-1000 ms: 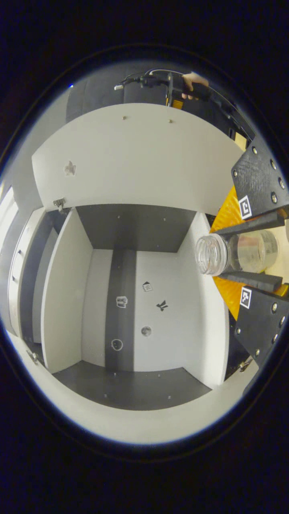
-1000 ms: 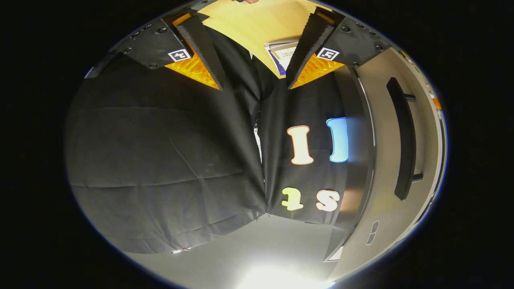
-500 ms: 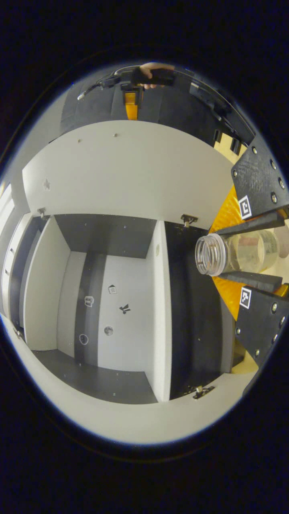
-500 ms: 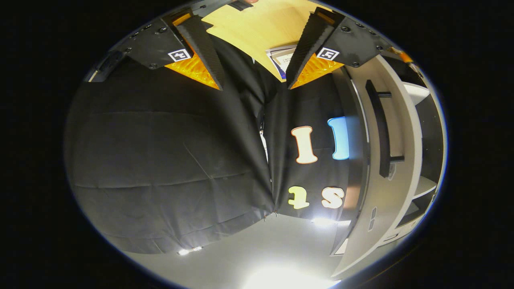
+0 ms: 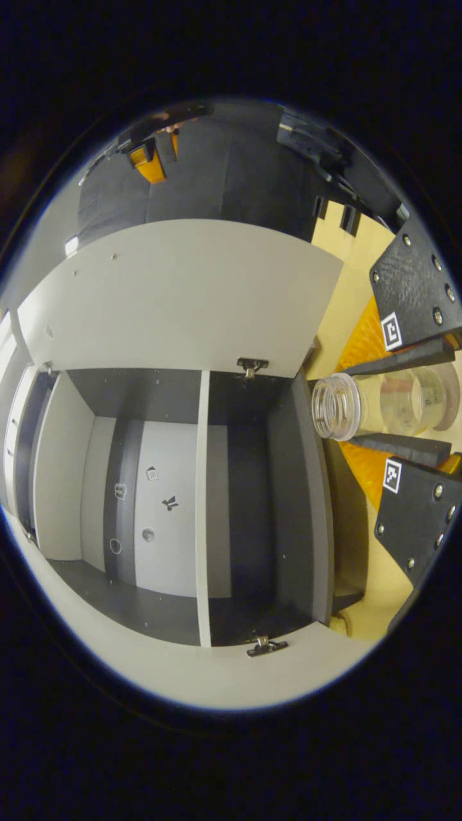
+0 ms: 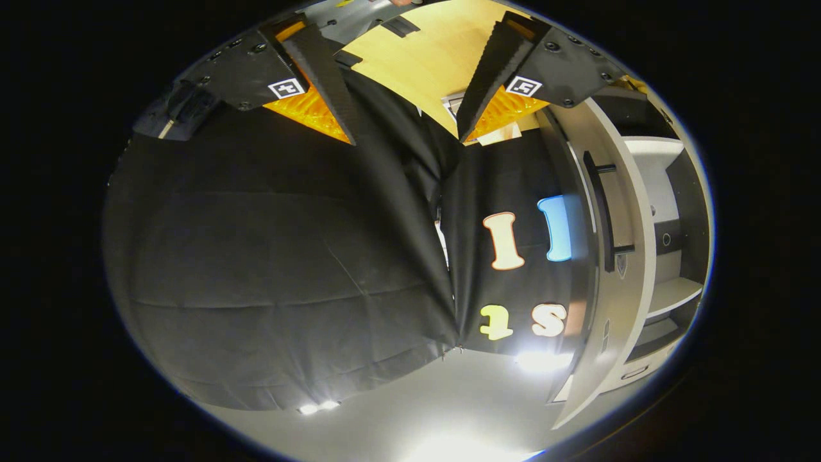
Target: Grasp the bottle in the cabinet with the left hand and place it on the coaster, then close the right door with the right hand and the left door with the left hand.
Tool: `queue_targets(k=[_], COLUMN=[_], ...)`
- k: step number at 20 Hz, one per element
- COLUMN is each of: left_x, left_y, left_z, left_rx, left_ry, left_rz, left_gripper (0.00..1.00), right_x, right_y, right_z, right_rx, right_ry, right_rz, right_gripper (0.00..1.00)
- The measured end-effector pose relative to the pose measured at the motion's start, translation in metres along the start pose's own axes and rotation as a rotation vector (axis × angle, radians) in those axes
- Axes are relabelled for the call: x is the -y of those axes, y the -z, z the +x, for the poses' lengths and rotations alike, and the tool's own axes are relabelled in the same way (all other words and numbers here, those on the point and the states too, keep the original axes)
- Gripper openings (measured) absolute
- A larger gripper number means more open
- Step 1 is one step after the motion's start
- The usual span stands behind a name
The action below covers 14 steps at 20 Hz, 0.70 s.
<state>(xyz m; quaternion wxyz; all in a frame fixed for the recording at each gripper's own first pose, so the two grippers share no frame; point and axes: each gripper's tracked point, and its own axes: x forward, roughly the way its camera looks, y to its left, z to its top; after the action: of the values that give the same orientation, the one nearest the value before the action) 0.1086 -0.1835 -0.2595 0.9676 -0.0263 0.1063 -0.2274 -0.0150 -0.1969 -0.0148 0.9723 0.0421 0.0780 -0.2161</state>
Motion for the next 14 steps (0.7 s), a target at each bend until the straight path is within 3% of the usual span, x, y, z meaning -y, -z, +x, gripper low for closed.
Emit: queue_targets(k=[2,3,4,6,7,8,9,10,11,12,14], left_x=[0.007,0.010,0.012,0.013,0.013,0.014,0.016,0.016,0.018,0.020,0.023], left_y=[0.014,0.017,0.020,0.028,0.031,0.035,0.036,0.036,0.039,0.041,0.041], left_z=[-0.001,-0.003,-0.003,-0.006,-0.006,-0.008,-0.011,-0.012,-0.014,-0.017,-0.021], left_rx=[-0.016,-0.017,-0.015,-0.018,-0.022,-0.027,-0.022,-0.022,-0.029,-0.038,-0.052], left_ry=[0.009,0.011,0.011,0.002,0.000,-0.003,-0.002,-0.004,0.003,0.007,0.016], left_rz=[0.018,0.019,0.021,0.030,0.032,0.029,0.029,0.031,0.028,0.022,0.001], left_gripper=[0.47,0.41,0.53,0.41,0.48,0.44,0.53,0.44,0.49,0.47,0.84], right_x=[0.007,0.009,0.010,0.009,0.007,0.006,0.005,0.006,0.007,0.008,0.006], right_y=[0.008,0.012,0.015,0.021,0.024,0.029,0.032,0.034,0.037,0.041,0.046], right_z=[-0.011,-0.016,-0.021,-0.029,-0.031,-0.034,-0.036,-0.039,-0.042,-0.045,-0.049], right_rx=[-0.016,-0.026,-0.034,-0.049,-0.058,-0.066,-0.073,-0.078,-0.085,-0.092,-0.111], right_ry=[0.011,0.012,0.013,0.008,0.002,-0.002,-0.004,-0.003,0.000,0.002,0.003], right_rz=[-0.028,-0.038,-0.040,-0.024,-0.014,-0.008,-0.008,-0.009,-0.009,-0.005,0.008], right_gripper=[0.92,0.92,0.92,0.92,0.92,0.92,0.92,0.92,0.92,0.98,0.98])
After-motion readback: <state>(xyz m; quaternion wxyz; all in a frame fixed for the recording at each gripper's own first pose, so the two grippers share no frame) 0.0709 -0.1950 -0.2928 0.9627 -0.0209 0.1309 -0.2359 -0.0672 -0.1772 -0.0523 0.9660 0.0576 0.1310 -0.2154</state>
